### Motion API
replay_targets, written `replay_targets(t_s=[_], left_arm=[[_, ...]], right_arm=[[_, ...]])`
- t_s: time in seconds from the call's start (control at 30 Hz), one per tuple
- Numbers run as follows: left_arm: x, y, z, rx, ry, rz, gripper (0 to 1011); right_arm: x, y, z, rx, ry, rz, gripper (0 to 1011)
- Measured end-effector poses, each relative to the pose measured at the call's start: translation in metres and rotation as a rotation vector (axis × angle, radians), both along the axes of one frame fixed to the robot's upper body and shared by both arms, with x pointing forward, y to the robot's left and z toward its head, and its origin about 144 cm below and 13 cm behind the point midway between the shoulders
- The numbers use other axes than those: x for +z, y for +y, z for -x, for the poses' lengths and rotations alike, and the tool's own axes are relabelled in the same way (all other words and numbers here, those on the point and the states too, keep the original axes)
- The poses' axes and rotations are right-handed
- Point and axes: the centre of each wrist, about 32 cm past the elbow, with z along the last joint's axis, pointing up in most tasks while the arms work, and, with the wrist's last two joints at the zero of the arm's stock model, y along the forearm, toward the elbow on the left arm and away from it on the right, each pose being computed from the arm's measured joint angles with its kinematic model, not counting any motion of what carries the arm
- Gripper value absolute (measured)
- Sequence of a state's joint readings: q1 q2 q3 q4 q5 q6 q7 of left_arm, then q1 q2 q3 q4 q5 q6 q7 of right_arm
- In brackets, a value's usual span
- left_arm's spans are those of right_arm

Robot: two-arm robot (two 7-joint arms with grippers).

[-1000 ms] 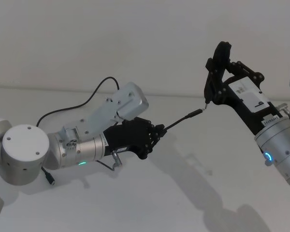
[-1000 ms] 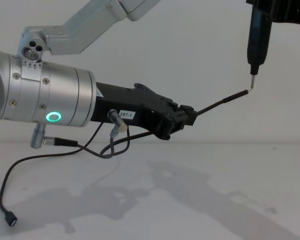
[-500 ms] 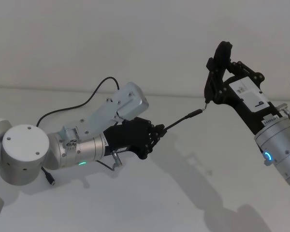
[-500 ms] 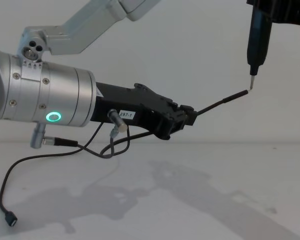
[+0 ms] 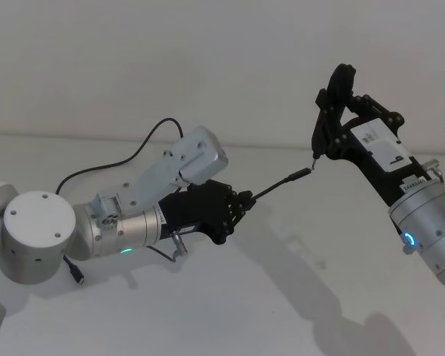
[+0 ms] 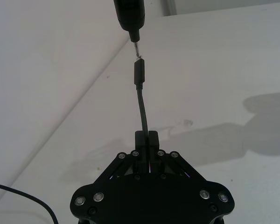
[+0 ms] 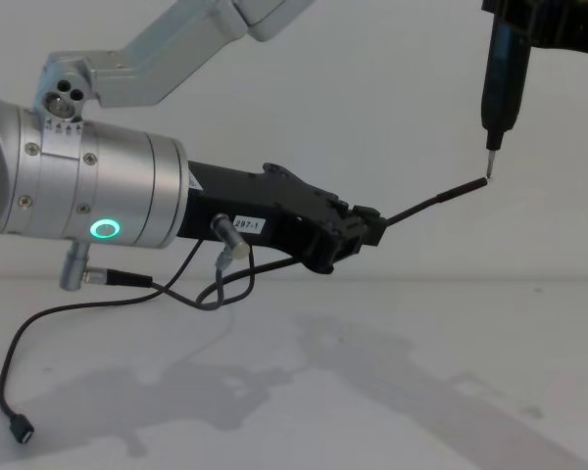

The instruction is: Pick up the data cable with the one hand.

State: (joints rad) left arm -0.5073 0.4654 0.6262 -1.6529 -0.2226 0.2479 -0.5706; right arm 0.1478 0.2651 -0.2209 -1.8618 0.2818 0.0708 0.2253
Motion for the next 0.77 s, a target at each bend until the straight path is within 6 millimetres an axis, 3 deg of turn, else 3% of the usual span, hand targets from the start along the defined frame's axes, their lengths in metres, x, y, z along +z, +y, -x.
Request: replay_targets(t_s=[0.77], left_arm=[[0.0000, 0.0000, 0.0000, 0.000, 0.000, 0.000, 42]], right_arm=[[-0.0008, -0.0003, -0.0006, -0.005, 0.004, -0.004, 268]])
